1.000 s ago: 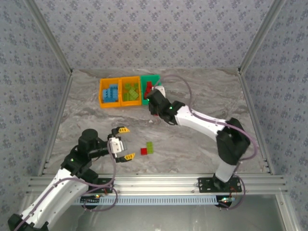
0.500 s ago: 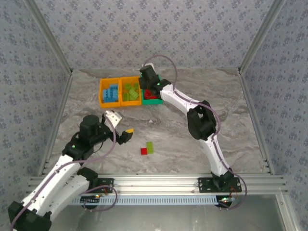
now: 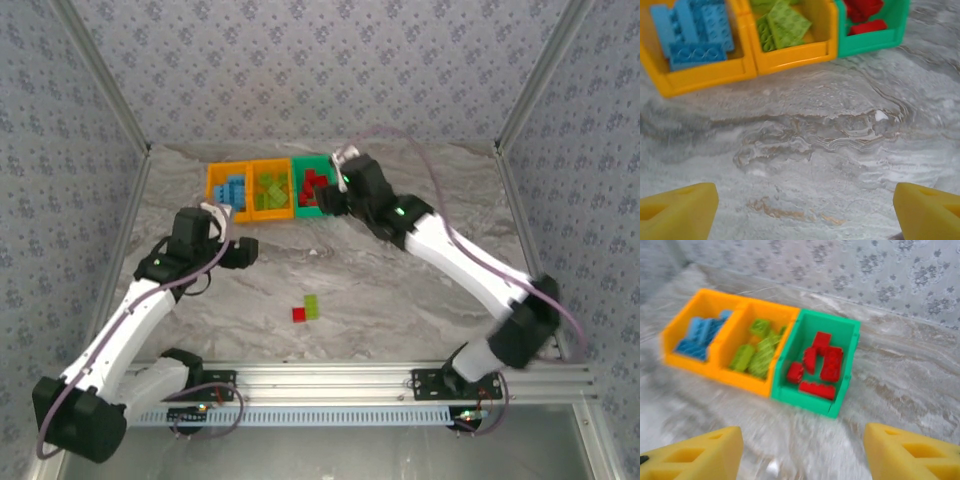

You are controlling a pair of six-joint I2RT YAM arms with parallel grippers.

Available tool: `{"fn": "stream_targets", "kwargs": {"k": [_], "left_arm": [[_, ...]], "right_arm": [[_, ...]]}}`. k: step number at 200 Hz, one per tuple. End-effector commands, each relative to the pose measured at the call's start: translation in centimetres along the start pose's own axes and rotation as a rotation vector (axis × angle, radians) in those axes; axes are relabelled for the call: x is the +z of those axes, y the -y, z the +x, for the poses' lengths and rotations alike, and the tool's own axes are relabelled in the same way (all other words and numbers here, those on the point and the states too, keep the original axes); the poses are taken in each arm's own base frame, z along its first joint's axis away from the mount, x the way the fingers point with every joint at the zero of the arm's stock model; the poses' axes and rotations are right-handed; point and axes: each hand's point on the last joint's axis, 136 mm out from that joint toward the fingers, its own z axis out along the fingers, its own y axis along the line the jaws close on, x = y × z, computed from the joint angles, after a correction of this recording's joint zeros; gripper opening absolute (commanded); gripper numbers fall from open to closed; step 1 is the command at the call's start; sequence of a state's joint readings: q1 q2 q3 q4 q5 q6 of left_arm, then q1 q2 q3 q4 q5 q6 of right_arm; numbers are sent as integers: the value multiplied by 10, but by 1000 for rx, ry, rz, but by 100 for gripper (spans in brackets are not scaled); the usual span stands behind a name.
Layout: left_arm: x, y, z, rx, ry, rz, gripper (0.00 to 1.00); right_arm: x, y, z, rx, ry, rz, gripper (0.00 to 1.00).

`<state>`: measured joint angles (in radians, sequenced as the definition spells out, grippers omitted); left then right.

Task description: Sort the legos into containers by color

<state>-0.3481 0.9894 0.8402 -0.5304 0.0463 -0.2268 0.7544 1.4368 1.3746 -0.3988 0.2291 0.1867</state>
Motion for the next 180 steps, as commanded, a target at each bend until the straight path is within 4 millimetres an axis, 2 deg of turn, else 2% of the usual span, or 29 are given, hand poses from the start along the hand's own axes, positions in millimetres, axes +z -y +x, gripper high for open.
{"fn": "stream_targets", "kwargs": {"k": [1,7,15,19,27,42,55,66,74,81,102,129,180], "left_arm": [[-4,-9,29,-284,-141,-105,89],[-4,-6,34,-319,-147,-119,86],[-5,-1,40,-356,-149,-144,82],[-5,4,44,-360,-149,-149,81],[-5,16,50,-355,-147,-148,79],[-4,44,64,-335,-145,-131,79],[1,69,81,-348,-169,-105,78],[5,86,98,-365,-200,-98,76],[9,93,112,-353,-226,-106,74],[14,105,118,-347,-228,-92,73],[29,123,142,-235,-289,-123,73],[48,133,161,-142,-364,-181,71],[71,133,179,-125,-384,-205,52]], "right_arm": [[-50,-22,68,-75,-180,-131,76],[-64,-26,86,-83,-230,-159,79],[-79,-32,100,-84,-268,-196,82],[-86,-35,123,-90,-332,-216,84],[-100,-40,142,-82,-389,-249,88],[-116,-43,172,-67,-473,-261,95],[-126,-45,191,-56,-520,-269,100],[-130,-47,202,-49,-547,-279,100],[-132,-49,207,-42,-557,-293,100],[-133,-51,210,-33,-561,-301,100],[-130,-49,215,-26,-552,-295,100],[-127,-46,214,-42,-542,-272,100],[-126,-39,215,-52,-540,-246,100]]}}
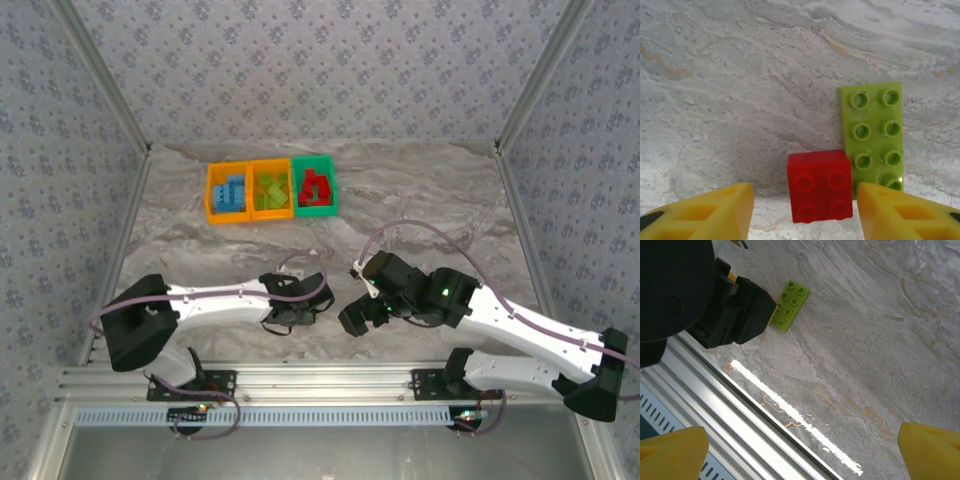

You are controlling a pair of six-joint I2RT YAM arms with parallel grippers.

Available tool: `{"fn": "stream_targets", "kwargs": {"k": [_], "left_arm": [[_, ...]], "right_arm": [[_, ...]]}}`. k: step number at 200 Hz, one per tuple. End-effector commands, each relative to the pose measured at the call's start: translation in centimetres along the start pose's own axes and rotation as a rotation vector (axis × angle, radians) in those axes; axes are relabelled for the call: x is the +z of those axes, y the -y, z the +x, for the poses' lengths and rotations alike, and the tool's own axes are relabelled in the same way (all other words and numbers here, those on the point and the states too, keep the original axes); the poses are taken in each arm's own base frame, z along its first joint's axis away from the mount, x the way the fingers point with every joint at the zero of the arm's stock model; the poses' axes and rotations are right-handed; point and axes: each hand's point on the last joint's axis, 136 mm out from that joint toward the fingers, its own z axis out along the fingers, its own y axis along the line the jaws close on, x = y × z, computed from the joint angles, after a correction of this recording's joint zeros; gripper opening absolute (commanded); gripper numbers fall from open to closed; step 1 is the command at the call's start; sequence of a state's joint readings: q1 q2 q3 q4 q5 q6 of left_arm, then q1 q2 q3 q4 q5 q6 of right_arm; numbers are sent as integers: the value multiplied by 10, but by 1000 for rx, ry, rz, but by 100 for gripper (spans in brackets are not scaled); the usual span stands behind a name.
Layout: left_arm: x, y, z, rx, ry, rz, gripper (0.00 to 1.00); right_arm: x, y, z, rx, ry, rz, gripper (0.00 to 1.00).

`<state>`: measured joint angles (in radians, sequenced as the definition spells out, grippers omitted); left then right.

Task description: Sort the legos into containers by color

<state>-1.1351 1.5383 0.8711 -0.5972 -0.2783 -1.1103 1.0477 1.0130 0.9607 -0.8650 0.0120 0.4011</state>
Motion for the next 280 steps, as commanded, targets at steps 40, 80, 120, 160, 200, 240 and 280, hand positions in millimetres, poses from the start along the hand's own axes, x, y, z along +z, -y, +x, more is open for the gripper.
{"fn": "stream_targets", "kwargs": {"k": [40,80,120,160,200,240,280], "left_arm": [[14,1,3,-2,-1,-24,41],[22,-23,11,-13,-8,-91,36],[22,-37,14,-20,-15,-116,37],[17,-43,17,-8,-16,-85,43],[25,-45,14,-1,-13,-92,39],[-8,-20,-20,38,92,2,11],[-65,4,-117,31,316,117,11]], "right_arm": [[-3,8,3,18,-1,34,100],[-3,4,-2,15,1,22,100],[1,2,-5,5,-14,21,100],[6,-1,-8,-2,-33,14,100],[11,-5,-13,-14,-52,4,100],[13,-11,-14,-19,-54,-28,100],[-15,-9,-49,7,171,-35,100]]}}
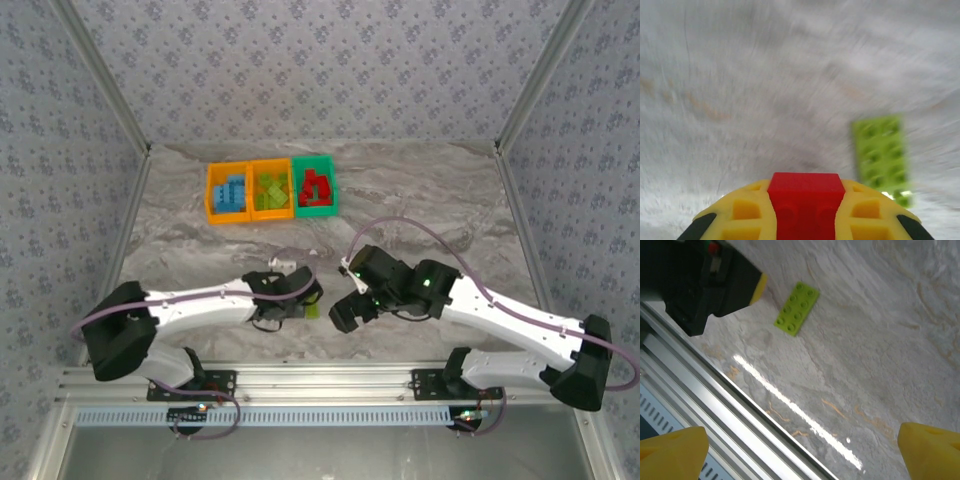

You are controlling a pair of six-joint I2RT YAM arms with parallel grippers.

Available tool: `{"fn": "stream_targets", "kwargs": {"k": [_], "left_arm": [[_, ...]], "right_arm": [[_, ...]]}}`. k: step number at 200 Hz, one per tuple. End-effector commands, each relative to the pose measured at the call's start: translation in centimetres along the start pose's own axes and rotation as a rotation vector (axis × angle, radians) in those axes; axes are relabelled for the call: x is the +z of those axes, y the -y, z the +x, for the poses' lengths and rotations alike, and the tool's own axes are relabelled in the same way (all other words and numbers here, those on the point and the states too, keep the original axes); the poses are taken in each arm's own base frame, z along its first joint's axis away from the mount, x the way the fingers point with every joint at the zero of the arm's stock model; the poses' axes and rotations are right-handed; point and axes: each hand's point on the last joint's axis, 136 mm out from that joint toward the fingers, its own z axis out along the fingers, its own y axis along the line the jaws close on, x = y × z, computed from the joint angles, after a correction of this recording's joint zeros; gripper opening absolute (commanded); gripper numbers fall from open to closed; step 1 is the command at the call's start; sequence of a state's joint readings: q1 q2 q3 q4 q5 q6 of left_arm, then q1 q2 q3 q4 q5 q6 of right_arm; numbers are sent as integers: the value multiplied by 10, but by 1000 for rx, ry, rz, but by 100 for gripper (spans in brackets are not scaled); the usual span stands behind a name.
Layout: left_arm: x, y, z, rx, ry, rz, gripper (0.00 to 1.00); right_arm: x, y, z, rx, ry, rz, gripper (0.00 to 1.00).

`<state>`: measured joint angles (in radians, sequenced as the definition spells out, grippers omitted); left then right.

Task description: Sort the legos into containers by color

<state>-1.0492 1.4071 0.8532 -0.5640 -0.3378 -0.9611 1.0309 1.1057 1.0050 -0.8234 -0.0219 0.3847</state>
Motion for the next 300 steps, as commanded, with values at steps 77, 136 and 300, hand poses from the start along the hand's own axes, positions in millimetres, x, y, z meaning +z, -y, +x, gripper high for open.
{"fn": "stream_targets", "kwargs": {"k": [77,136,300], "left_arm": [[42,24,-291,-61,329,-34,14],[36,43,-349,-39,365,20,63],[-194,-55,-39,819,538,439,95]], "right_arm": [[-53,31,-39,129,338,75,100],[-48,47,-19,190,298,141,99],[117,-25,-25,240,-31,218,93]]}}
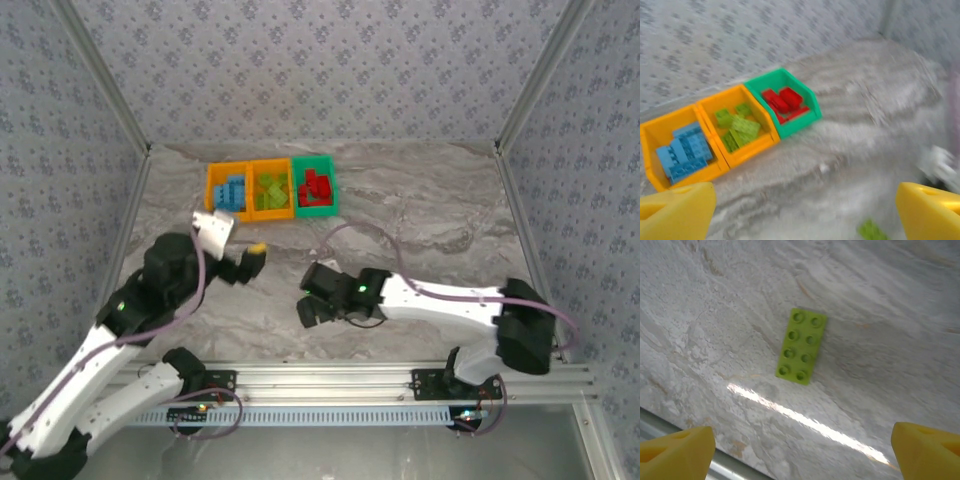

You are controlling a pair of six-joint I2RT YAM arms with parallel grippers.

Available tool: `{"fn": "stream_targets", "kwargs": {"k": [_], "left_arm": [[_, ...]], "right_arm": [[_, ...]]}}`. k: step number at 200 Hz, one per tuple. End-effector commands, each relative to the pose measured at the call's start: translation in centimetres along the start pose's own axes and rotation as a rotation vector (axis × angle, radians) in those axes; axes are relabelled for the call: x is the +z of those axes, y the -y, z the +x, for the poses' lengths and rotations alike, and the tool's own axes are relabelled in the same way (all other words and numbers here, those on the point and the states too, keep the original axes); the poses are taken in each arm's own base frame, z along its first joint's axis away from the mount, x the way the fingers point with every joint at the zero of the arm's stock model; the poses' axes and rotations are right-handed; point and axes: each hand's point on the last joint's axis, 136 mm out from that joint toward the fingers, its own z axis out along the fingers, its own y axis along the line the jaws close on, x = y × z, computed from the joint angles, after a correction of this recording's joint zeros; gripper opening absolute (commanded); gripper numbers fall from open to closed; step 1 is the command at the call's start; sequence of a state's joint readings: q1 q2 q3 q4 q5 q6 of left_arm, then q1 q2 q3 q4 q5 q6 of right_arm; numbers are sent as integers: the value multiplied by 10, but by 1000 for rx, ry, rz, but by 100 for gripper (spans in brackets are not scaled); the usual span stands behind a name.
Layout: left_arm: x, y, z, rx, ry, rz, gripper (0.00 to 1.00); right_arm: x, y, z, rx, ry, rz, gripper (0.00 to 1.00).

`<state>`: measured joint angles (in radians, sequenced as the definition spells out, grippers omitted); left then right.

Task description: Sort the legos into containers by color

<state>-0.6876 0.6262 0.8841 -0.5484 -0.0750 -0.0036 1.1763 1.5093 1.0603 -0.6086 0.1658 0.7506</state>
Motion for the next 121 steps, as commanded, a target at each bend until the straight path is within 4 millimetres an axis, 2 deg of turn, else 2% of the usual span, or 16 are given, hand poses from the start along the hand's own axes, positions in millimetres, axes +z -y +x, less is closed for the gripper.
{"fn": "stream_targets", "kwargs": {"k": [1,17,32,46,48,53,85,121], "left_arm": [[-29,36,57,252,-124,240,95],[-44,50,82,316,-174,349,99],[-50,65,103,355,-207,456,99],[-53,82,124,405,-216,580,99],[-53,83,126,410,-216,592,99],[-51,86,132,416,-218,610,99],[-40,89,150,442,-216,633,99],[-37,89,158,482,-218,642,99]], "right_arm": [[17,-7,-12,14,11,53,93],[34,-2,-13,25,-8,99,92],[49,6,-13,32,-28,142,91],[63,13,-7,17,-69,176,85],[61,7,-14,19,-57,164,84],[65,6,-16,15,-62,170,81],[83,2,-8,20,-106,166,67],[102,3,2,72,-141,146,52]]}}
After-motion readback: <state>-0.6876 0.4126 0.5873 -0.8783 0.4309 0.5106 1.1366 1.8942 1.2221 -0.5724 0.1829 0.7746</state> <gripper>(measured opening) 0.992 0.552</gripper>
